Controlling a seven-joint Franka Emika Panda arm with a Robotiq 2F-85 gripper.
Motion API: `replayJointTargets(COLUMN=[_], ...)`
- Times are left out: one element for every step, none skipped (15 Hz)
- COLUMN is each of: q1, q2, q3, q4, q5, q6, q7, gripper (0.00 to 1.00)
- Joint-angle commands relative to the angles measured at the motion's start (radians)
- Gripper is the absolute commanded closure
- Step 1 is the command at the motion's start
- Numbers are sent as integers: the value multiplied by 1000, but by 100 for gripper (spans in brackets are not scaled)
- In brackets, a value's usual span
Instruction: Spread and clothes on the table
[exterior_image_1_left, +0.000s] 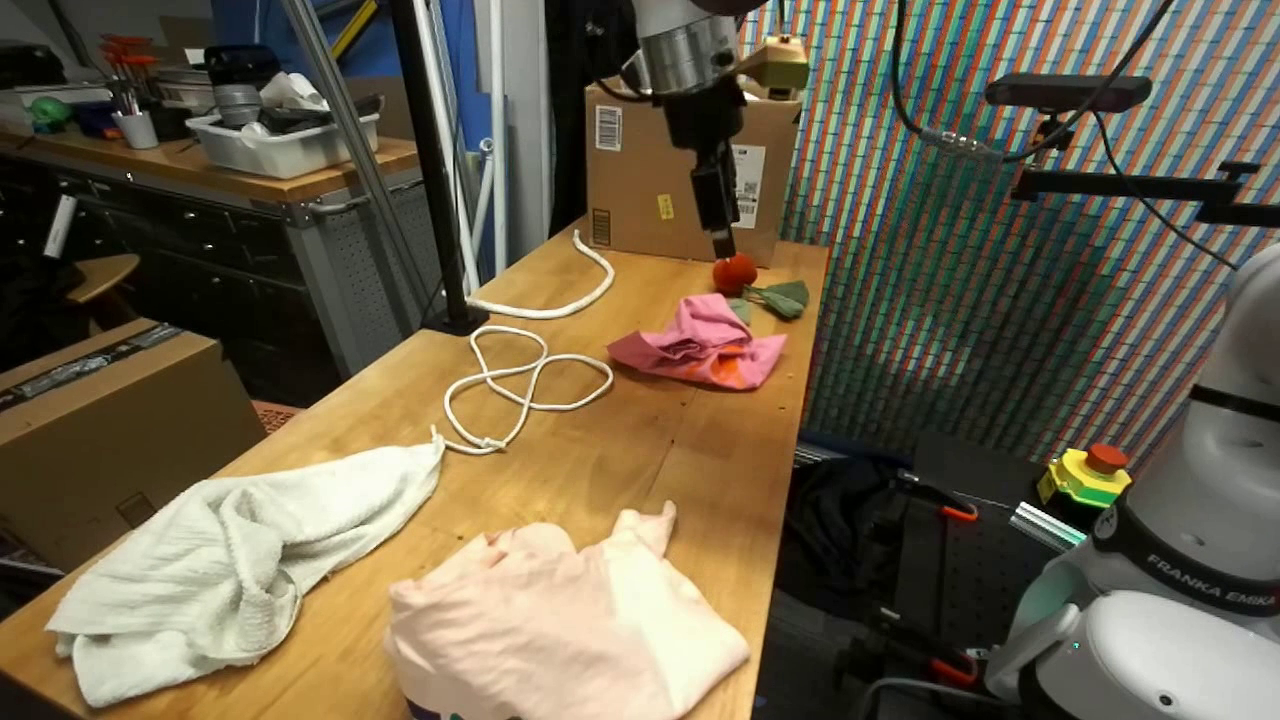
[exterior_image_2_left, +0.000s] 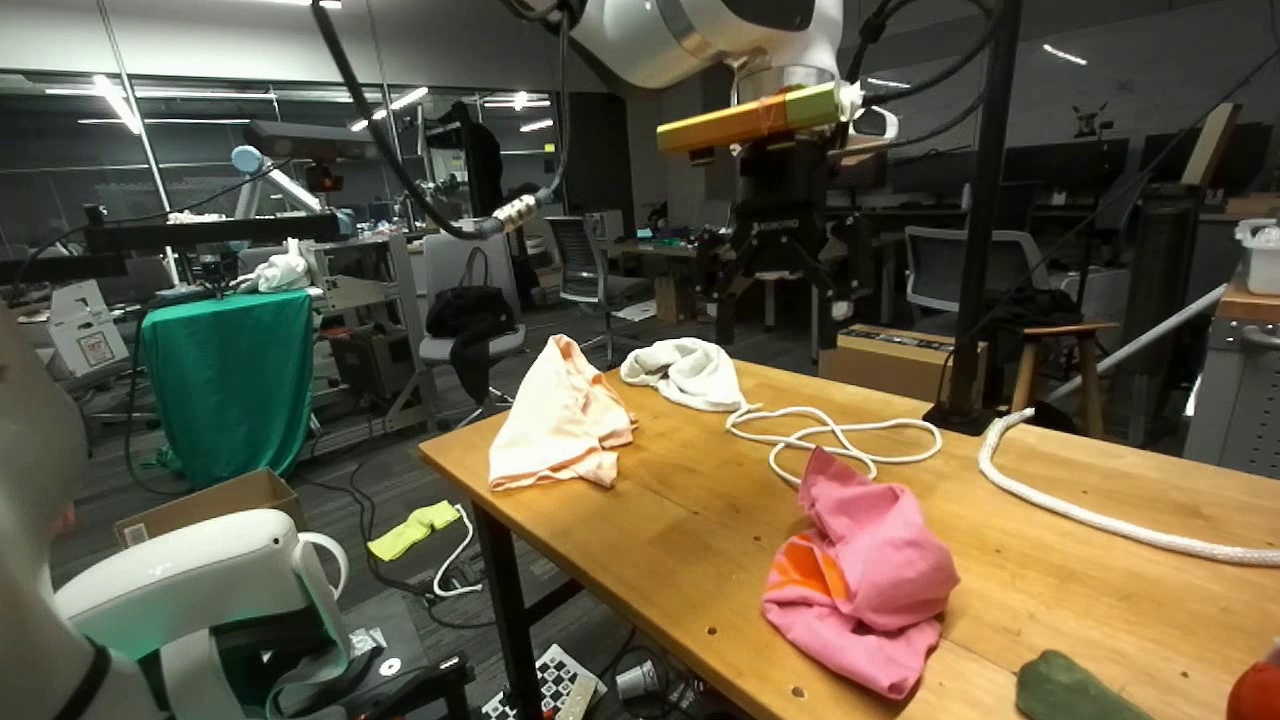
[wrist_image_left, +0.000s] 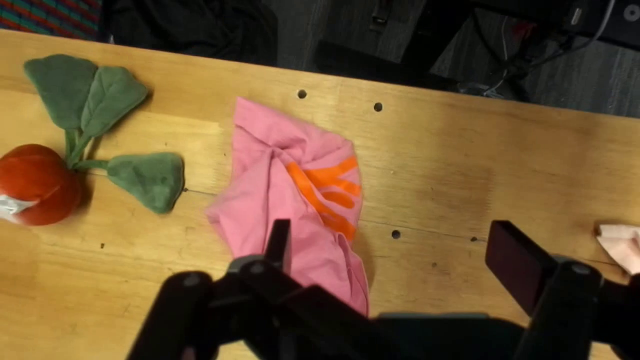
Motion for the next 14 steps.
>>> replayJointTargets(q1=[-54,-67,-79,-90,-99,-108,-111,-115,-117,-120,-117,-124,-125,-126], q2=[-161,-205,-245,-282,-320,-358,-385,-408,-426,-449,-463,-400,-416,-427], q3=[-32,-51,-75,-102,-129,-161,-189,-215,-238,-260,-280,-253,-268,-276], q4=[-97,-128,-156,-178,-210,-245,-267,-296,-319,-344,-364,-295,-317,-332], q5=[70,93,122,148,165,172,182,177,167,166,177,154,156,157], q6=[24,54,82,96,124,162,190,233,273,313,351,269,297,310], q7=[-142,-186,-235,-275,-319,-372,-424,-480,-537,-585,-634,-552,-586,-604], gripper=[0,0,0,0,0,0,0,0,0,0,0,0,0,0])
